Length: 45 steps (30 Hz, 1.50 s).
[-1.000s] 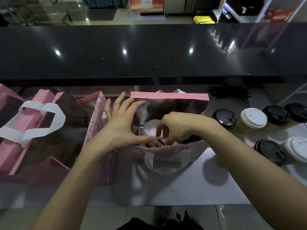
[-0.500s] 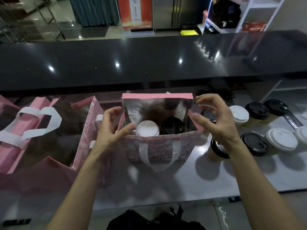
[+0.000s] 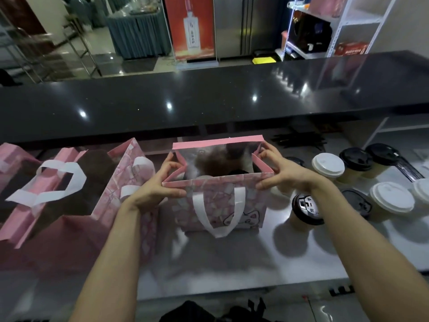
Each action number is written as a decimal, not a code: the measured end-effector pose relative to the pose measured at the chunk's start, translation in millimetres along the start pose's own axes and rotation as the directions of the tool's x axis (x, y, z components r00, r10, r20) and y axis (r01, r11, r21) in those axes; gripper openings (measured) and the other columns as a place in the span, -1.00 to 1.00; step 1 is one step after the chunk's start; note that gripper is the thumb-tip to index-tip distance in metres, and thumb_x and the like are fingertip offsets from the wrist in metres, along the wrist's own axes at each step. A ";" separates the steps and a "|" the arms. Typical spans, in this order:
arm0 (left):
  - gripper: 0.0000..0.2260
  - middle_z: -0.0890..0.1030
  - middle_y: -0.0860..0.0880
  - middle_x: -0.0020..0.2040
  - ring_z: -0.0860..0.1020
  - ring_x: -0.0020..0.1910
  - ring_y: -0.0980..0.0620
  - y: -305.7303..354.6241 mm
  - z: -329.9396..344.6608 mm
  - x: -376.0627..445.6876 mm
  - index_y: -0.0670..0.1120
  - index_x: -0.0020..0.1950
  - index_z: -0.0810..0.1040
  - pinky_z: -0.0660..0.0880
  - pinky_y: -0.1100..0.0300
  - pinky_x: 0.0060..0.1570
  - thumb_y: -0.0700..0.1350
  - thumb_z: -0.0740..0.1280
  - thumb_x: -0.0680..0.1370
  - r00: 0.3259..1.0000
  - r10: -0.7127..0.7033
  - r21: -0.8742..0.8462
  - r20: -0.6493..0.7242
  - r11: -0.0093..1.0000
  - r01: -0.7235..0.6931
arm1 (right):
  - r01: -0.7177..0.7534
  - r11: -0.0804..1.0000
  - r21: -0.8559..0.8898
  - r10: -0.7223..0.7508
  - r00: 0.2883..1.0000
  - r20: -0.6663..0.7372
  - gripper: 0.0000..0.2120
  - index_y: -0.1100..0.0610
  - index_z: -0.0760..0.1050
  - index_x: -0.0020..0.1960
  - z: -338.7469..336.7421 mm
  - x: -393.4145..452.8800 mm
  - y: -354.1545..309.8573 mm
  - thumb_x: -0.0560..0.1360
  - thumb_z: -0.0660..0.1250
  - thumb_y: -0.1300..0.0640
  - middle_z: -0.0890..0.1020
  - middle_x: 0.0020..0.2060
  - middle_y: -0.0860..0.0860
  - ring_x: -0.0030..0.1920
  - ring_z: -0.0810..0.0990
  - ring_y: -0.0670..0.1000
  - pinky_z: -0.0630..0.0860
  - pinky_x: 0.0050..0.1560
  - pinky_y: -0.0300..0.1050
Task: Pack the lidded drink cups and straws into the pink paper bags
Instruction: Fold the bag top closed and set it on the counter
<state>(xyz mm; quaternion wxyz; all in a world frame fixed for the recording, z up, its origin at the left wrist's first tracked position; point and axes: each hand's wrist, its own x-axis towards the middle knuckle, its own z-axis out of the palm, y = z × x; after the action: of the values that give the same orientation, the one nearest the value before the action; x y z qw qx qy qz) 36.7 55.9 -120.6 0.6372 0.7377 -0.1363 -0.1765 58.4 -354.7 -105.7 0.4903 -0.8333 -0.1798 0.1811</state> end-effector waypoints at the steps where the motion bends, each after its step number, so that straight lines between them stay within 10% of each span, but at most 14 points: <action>1: -0.39 0.07 0.20 0.77 0.37 0.65 0.02 1.8 -0.8 3.5 0.13 0.28 0.63 0.54 -0.12 0.46 -0.03 0.75 0.28 1.000 0.021 -0.036 0.017 0.999 -0.020 | 0.010 1.000 0.017 -0.010 1.000 -0.008 -0.21 -0.12 0.55 0.25 -1.3 2.5 0.5 0.13 0.74 -0.34 -0.04 0.63 -0.48 0.66 0.12 -0.16 0.17 0.68 0.10; 8: -0.46 0.46 -0.09 0.53 0.56 0.47 -0.12 6.0 -1.6 19.3 -0.02 0.16 0.63 0.57 -0.17 0.40 0.00 0.76 0.27 0.987 0.048 0.031 -0.156 0.999 -0.044 | 0.064 0.995 0.080 -0.043 0.970 -0.239 -0.34 -0.06 0.66 0.15 -2.5 2.0 3.5 0.15 0.79 -0.24 0.51 0.42 -0.27 0.46 0.54 -0.03 0.39 0.57 0.26; 13: -0.26 0.75 -0.07 0.22 0.73 0.24 -0.11 -1.3 3.2 18.1 -0.05 0.26 0.72 0.70 -0.02 0.19 0.18 0.81 0.17 0.933 0.088 0.044 -0.350 0.996 -0.078 | 0.063 0.998 -0.014 -0.063 0.938 -0.340 -0.24 -0.24 0.58 0.36 7.9 -8.6 2.8 0.22 0.73 -0.34 0.55 0.38 -0.28 0.40 0.55 -0.17 0.41 0.56 0.13; 18: -0.47 0.77 -0.03 0.15 0.75 0.16 -0.02 -3.9 11.2 17.7 0.00 -0.11 0.55 0.72 0.09 0.09 0.17 0.78 0.21 0.880 0.172 0.105 -0.442 0.985 -0.139 | 0.039 0.997 -0.064 -0.063 0.900 -0.432 -0.29 -0.16 0.58 0.16 15.1 -12.9 2.9 0.15 0.69 -0.45 0.71 0.17 -0.22 0.26 0.66 -0.15 0.54 0.43 0.13; 27: -0.50 0.68 -0.07 0.40 0.65 0.40 -0.11 -3.6 17.8 4.2 -0.13 0.17 0.62 0.63 0.17 0.22 -0.07 0.72 0.33 0.947 0.138 -0.100 -0.290 0.980 -0.174 | 0.046 0.997 -0.058 -0.069 0.859 -0.508 -0.32 -0.22 0.47 0.10 19.5 -16.0 6.3 0.15 0.67 -0.44 0.70 0.12 -0.31 0.18 0.67 -0.23 0.59 0.37 0.08; 34: -0.63 0.59 -0.07 0.50 0.54 0.52 -0.08 -3.1 15.8 13.1 -0.14 0.25 0.66 0.43 -0.17 0.56 -0.13 0.60 0.47 0.940 0.213 -0.005 -0.265 0.975 -0.222 | 0.029 0.998 -0.053 -0.053 0.845 -0.532 -0.38 -0.22 0.46 0.06 20.5 -9.7 3.4 0.16 0.67 -0.40 0.71 0.09 -0.24 0.21 0.66 -0.17 0.61 0.33 0.02; 45: -0.81 0.68 0.24 0.36 0.67 0.29 0.18 -2.9 23.9 18.2 -0.01 0.00 0.83 0.66 0.27 0.14 0.09 0.55 0.59 0.850 0.230 0.221 -0.473 0.966 -0.138 | 0.014 0.999 -0.043 -0.036 0.824 -0.565 -0.44 -0.20 0.50 0.03 18.9 -4.7 8.8 0.18 0.65 -0.37 0.69 0.06 -0.32 0.13 0.65 -0.25 0.61 0.24 -0.08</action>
<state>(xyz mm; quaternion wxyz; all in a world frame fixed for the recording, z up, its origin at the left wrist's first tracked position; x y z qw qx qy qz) 42.6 27.3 -128.1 0.5960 0.7957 -0.0539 0.0931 46.3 -346.7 -121.5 0.5086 -0.8560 -0.0406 -0.0836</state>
